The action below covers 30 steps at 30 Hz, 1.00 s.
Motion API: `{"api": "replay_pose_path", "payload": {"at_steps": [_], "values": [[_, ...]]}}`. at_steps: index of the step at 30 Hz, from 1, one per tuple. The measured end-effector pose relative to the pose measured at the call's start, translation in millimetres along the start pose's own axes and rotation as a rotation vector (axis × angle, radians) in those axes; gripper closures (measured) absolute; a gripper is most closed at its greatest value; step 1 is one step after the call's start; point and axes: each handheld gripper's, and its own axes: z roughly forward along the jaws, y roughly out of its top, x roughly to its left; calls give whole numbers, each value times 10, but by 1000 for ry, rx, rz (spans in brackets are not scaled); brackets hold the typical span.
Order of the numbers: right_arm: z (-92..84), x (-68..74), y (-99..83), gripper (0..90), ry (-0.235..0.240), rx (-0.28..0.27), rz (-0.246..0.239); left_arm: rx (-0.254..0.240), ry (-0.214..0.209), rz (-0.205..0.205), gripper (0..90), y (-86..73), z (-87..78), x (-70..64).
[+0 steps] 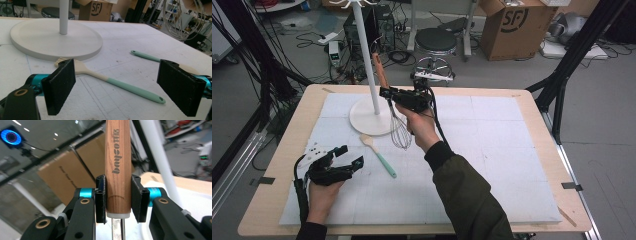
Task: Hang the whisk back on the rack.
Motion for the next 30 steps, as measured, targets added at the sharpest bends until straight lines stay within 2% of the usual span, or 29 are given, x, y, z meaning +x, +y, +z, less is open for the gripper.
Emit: {"api": "replay_pose_path", "payload": {"at_steps": [12, 16, 18, 23, 25, 30], "values": [[52, 110, 247, 697, 51, -61, 20, 1, -1, -10, 159, -13, 1, 13], [60, 145, 330, 697, 60, -95, 4, 2, -2, -9, 159, -16, -3, 19], [71, 158, 354, 697, 52, -104, -2, -1, -2, -10, 159, -17, -2, 13], [95, 209, 442, 697, 67, -116, 0, -4, 0, -8, 159, -13, -11, 19], [104, 243, 493, 697, 71, -125, -17, -8, 2, -6, 159, -14, -11, 18], [121, 295, 614, 697, 70, -154, -27, -2, -11, 5, 159, -9, -12, 10]]}}
